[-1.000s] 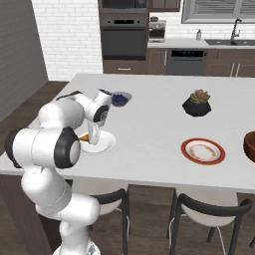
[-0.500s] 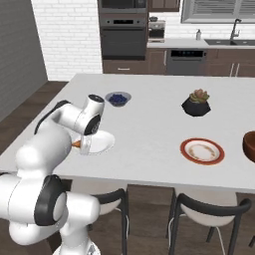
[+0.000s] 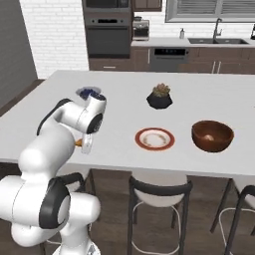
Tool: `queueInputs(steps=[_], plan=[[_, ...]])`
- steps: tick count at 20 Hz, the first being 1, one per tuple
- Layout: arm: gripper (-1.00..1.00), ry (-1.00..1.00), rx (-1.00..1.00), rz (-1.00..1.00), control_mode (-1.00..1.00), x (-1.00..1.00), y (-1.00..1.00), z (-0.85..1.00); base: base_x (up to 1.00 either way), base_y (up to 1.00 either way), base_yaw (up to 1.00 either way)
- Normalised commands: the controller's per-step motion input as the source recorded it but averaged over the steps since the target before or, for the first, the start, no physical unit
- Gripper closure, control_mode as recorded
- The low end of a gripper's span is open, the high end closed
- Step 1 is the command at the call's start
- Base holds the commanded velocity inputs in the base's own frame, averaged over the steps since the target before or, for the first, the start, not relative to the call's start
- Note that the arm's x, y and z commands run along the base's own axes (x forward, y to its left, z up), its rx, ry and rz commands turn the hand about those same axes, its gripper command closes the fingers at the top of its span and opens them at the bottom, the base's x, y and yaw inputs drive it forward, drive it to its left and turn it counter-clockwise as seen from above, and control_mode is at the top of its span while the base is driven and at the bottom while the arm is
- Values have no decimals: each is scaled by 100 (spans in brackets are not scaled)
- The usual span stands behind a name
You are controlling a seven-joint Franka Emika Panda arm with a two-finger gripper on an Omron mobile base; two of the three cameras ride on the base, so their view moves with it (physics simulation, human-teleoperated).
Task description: Pick the chicken drumstick and onion from their plates and place them in the bowl. Then put the bowl in the fridge.
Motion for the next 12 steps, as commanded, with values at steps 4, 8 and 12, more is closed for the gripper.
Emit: queueInputs(steps=[4,8,12], plan=[[100,0,0,0,100,0,0,0,-36,-100,0],[100,0,0,0,100,0,0,0,-5,-100,0],[100,0,0,0,100,0,0,0,12,-100,0]])
